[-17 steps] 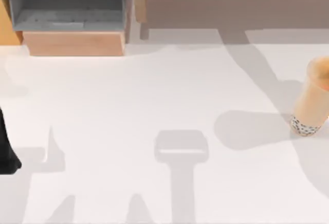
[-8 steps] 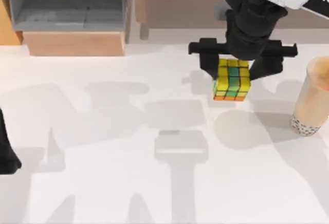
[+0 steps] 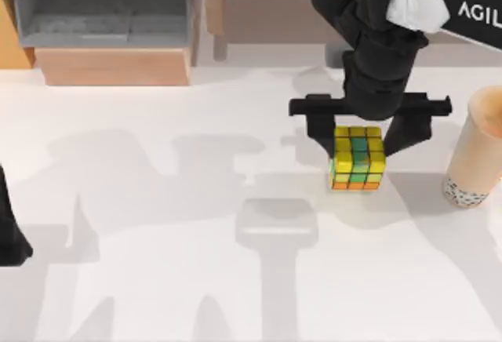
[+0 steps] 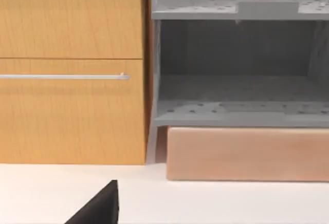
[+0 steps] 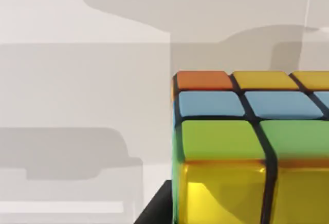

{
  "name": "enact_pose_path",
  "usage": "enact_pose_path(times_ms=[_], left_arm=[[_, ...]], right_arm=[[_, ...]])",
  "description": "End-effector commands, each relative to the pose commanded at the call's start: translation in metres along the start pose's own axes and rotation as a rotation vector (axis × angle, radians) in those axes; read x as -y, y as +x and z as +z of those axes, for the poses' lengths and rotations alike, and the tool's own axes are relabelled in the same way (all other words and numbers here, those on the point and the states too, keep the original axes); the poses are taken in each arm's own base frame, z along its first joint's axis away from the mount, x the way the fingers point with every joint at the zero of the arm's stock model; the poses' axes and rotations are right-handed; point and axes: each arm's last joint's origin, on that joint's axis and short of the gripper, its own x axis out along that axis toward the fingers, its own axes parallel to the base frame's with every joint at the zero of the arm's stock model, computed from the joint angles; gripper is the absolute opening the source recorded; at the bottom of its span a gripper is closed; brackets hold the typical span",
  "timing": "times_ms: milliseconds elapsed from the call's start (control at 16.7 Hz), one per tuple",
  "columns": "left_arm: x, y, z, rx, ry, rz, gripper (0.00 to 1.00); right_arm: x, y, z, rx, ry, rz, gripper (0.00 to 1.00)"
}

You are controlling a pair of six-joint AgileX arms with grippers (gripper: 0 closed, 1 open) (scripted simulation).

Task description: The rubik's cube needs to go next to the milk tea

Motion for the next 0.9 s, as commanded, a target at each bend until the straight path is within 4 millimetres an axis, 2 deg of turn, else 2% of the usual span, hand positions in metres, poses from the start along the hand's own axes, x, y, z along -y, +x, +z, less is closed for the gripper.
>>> enact_pose_path(times_ms=[420,660,900], left_arm=[[0.000,0.000,0.000,0.000,0.000,0.000,1.00],[0.000,0.000,0.000,0.000,0.000,0.000,1.00],[0.000,0.000,0.000,0.000,0.000,0.000,1.00]], right_arm=[[-0.023,-0.031,0.020,0.197,-0.046,0.224,0.00],[-0.018,-0.036,0.028,0.238,-0.042,0.252,0.00],[-0.007,-0.030,0.030,0.213,-0.023,0.218,0.00]])
